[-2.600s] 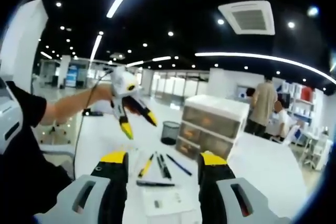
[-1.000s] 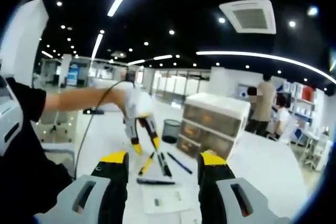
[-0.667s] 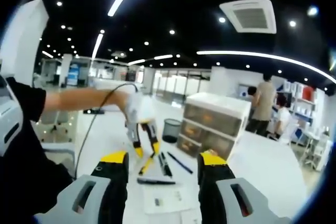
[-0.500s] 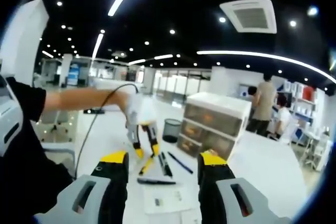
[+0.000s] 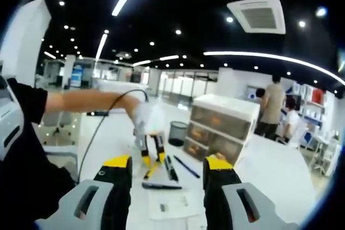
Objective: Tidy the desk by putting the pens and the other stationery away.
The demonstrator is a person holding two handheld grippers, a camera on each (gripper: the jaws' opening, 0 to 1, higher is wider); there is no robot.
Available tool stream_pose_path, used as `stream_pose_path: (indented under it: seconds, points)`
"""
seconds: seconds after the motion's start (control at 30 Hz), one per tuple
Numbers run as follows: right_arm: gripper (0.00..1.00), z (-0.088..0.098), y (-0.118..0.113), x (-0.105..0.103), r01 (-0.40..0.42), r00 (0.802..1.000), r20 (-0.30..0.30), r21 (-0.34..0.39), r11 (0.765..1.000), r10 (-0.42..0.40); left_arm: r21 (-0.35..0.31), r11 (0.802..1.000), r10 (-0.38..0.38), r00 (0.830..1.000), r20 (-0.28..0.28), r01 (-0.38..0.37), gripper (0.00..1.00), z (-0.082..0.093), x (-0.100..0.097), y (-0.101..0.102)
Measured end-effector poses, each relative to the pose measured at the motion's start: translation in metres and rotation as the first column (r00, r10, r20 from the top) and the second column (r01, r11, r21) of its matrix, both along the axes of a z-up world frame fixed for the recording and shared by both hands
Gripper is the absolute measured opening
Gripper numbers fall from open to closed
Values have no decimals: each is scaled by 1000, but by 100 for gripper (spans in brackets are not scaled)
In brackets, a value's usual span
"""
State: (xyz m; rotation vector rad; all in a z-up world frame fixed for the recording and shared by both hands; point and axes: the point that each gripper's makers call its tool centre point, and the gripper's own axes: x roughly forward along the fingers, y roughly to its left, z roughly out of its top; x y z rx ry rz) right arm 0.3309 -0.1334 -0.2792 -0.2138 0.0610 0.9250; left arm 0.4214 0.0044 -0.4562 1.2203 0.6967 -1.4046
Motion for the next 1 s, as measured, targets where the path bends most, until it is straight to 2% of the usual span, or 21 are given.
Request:
stream_pose_path:
  seconds: [0.33, 0.5, 0.63, 0.8, 1.0]
  points:
    - [50, -2, 2, 0, -6, 1000, -3, -7, 1000, 6, 26, 999, -20, 1000, -13, 20, 19, -5, -3, 0]
    - [50, -3, 5, -1, -13, 1000, -3, -14, 1000, 13, 29, 998, -56, 997, -57, 58, 12, -8, -10, 1]
    - [50, -5, 7, -2, -17, 1000, -5, -17, 1000, 17, 14, 998, -52, 996, -69, 53, 11, -8, -11, 1]
    - [49, -4, 11, -4, -37, 999, -4, -12, 999, 37, 2, 1000, -29, 997, -74, 29, 11, -8, -12, 0]
    - [49, -6, 16, -4, -48, 999, -8, -18, 999, 48, 34, 998, -44, 998, -51, 46, 10, -9, -14, -1]
